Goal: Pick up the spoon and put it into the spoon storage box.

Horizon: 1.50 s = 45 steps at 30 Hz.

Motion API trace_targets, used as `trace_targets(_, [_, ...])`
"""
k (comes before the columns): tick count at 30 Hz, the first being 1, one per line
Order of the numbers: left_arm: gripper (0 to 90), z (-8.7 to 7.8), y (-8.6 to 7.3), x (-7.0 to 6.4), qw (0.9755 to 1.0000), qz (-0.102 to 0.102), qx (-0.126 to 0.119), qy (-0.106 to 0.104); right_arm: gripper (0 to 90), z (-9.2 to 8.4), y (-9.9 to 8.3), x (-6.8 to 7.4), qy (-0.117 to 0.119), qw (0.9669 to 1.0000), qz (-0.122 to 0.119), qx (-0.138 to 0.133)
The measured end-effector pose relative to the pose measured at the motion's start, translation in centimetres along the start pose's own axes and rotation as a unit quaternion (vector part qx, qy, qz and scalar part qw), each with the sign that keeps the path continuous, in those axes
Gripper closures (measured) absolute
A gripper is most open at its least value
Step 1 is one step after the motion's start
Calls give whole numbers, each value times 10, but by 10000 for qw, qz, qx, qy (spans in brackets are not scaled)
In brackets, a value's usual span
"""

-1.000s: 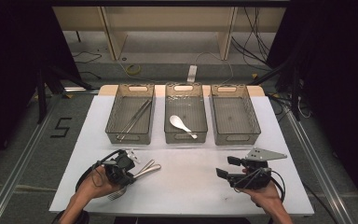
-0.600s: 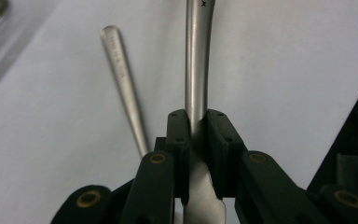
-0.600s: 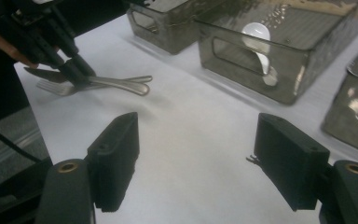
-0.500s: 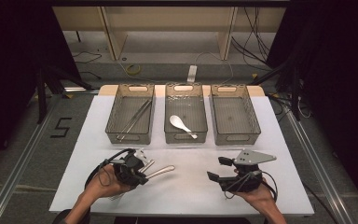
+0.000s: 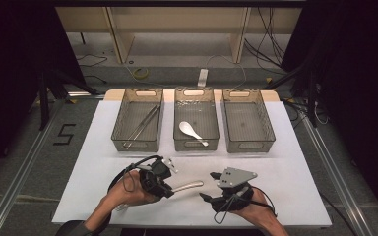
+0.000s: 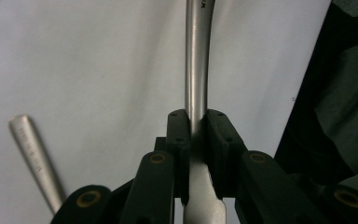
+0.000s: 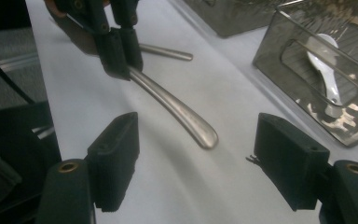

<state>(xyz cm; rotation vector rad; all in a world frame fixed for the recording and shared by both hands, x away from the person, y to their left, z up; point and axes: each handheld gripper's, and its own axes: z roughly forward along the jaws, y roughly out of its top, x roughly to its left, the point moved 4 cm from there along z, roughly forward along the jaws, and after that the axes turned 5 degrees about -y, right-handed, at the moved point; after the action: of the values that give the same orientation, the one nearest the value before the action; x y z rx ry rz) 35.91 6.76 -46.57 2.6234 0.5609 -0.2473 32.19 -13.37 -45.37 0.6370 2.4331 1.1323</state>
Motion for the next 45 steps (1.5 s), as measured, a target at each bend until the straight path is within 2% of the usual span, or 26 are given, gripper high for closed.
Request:
trace_targets(6, [796, 5, 12, -8, 9997, 106, 113, -191, 326, 15, 2, 10, -43, 9985, -514, 209])
trace_targets(11, [796, 6, 20, -12, 9991, 199, 151, -331, 362, 24, 2, 18, 5, 9961, -805, 369])
trace_targets(15, [796, 7, 23, -12, 9990, 217, 190, -354, 384, 31, 0, 20, -42, 9934, -1042, 485])
trace_targets(21, [795, 7, 24, -15, 9988, 221, 219, -390, 452, 38, -1, 25, -54, 9898, -1286, 609])
trace_targets(29, [795, 9, 26, -20, 9983, 201, 235, -499, 592, 43, -3, 30, -66, 9850, -1584, 689])
trace_targets(31, [795, 9, 26, -20, 9979, 265, 255, -526, 617, 43, -3, 31, -74, 9827, -1694, 746])
trace_targets(32, [795, 8, 26, -20, 9979, 277, 263, -526, 633, 43, -4, 30, -69, 9803, -1806, 802])
trace_targets(35, [795, 8, 26, -21, 9976, 290, 276, -560, 685, 44, -4, 33, -55, 9803, -1804, 808])
trace_targets(36, [795, 8, 26, -22, 9977, 295, 270, -551, 689, 44, -4, 32, -45, 9778, -1920, 835])
trace_targets(37, [795, 8, 27, -23, 9977, 282, 259, -557, 693, 44, -4, 32, -54, 9774, -1946, 820])
trace_targets(38, [795, 8, 26, -23, 9975, 324, 292, -562, 698, 44, -4, 33, -41, 9783, -1909, 810])
trace_targets(41, [794, 9, 26, -24, 9973, 319, 315, -589, 720, 43, -6, 35, 7, 9743, -2081, 860])
trace_targets(42, [794, 10, 26, -24, 9972, 323, 316, -593, 728, 43, -6, 34, 25, 9703, -2251, 885])
trace_targets(45, [791, 9, 26, -25, 9967, 421, 353, -590, 758, 43, -6, 37, 64, 9663, -2411, 897])
